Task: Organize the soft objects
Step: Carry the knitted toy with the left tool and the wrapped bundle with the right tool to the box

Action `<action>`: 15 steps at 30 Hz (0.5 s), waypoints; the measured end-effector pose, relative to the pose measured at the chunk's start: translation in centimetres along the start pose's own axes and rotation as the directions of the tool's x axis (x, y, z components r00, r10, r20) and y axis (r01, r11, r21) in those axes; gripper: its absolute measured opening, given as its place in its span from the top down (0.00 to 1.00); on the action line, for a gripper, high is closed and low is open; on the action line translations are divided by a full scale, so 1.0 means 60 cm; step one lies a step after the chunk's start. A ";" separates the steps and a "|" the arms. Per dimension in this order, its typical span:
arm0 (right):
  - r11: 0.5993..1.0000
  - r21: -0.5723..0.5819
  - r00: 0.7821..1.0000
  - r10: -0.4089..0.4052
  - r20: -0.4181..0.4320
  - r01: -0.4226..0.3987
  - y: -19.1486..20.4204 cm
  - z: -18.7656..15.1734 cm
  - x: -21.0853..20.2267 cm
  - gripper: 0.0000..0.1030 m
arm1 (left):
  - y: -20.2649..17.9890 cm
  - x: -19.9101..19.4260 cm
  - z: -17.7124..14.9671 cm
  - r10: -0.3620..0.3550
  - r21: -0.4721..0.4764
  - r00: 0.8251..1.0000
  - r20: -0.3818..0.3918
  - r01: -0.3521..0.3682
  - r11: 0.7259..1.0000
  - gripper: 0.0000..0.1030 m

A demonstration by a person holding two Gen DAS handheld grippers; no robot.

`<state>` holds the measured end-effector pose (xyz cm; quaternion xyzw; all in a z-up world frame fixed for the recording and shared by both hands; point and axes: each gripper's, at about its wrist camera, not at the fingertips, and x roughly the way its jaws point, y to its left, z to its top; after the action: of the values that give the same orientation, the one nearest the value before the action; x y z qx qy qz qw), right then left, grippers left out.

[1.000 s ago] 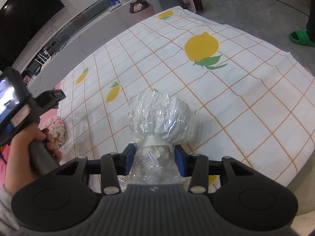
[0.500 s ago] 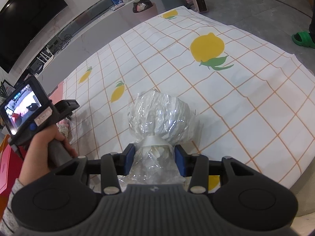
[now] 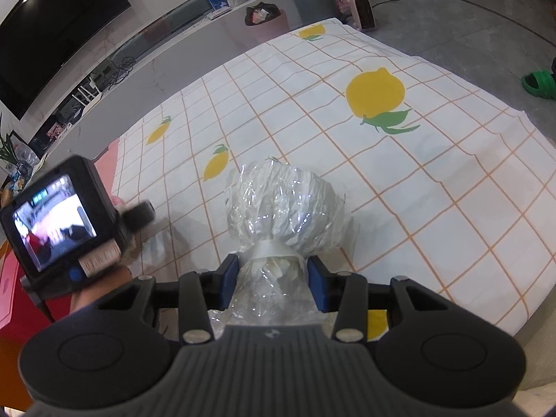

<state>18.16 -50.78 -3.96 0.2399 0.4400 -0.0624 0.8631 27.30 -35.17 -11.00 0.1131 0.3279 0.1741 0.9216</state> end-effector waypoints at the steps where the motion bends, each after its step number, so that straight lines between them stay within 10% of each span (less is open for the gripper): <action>1: 1.000 0.000 1.000 0.000 0.004 0.000 0.000 0.000 -0.001 0.59 | 0.001 -0.006 -0.003 -0.020 0.008 1.000 0.015 0.020 1.000 0.61; 15: 1.000 -0.001 1.000 -0.002 0.007 0.002 0.003 -0.022 -0.016 0.60 | 0.076 -0.075 -0.002 -0.237 0.022 0.970 0.054 0.236 0.972 0.73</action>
<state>16.69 -50.12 -3.81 0.2386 0.4372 -0.0639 0.8648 22.86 -32.75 -7.07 0.0854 0.3145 0.0573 0.9437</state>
